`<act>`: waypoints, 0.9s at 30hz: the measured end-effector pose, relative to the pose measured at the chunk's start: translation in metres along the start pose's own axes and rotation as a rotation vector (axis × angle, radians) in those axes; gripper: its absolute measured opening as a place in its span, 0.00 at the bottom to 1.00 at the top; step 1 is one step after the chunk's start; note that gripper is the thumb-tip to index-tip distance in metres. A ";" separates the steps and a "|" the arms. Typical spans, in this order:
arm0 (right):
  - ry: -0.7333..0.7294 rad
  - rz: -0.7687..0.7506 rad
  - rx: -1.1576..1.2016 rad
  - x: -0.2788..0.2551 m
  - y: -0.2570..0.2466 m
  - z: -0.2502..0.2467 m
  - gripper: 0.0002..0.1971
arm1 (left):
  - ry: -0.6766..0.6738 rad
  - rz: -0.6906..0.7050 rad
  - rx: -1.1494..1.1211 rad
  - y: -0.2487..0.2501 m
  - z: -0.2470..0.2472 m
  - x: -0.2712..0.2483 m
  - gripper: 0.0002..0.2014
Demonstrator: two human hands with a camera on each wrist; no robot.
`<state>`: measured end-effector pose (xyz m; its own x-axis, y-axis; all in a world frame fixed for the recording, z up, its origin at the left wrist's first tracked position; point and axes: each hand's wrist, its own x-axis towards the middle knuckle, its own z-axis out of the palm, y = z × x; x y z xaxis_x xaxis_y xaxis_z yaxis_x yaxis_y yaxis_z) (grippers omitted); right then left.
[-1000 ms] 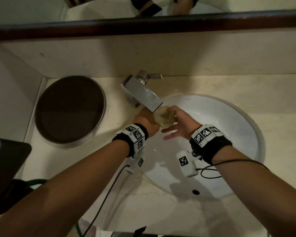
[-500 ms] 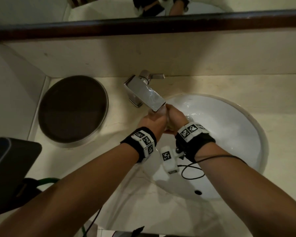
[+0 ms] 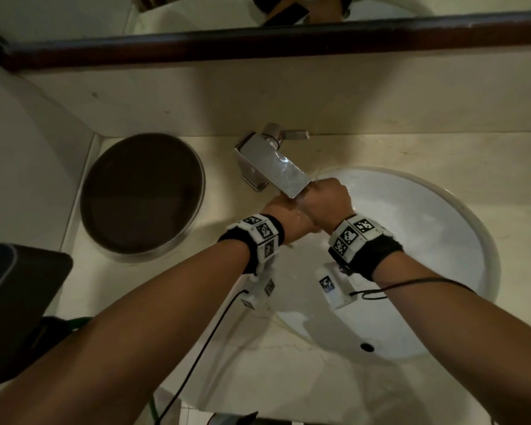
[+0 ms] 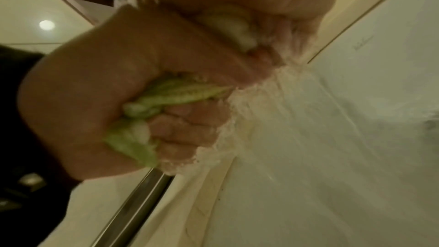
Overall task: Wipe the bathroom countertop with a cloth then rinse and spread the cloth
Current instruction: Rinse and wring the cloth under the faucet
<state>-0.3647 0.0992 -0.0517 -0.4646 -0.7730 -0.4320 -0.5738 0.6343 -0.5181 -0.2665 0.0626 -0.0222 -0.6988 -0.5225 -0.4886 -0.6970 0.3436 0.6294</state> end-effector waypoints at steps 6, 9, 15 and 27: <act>0.061 -0.174 0.027 -0.005 0.004 -0.009 0.12 | -0.121 -0.159 -0.361 0.005 -0.002 -0.003 0.16; -0.020 -0.025 0.438 -0.008 0.008 -0.023 0.17 | -0.081 -0.121 -0.525 -0.005 -0.002 -0.007 0.10; -0.211 0.255 0.800 -0.009 0.024 -0.031 0.21 | 0.051 -0.224 -0.703 -0.014 0.007 -0.006 0.12; -0.339 0.356 0.754 -0.027 0.034 -0.011 0.37 | -0.117 -0.352 -0.668 -0.009 0.023 -0.007 0.39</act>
<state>-0.3790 0.1414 -0.0499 -0.2381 -0.5622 -0.7920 0.2165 0.7642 -0.6075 -0.2591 0.0810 -0.0377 -0.4918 -0.4146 -0.7656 -0.6624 -0.3925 0.6381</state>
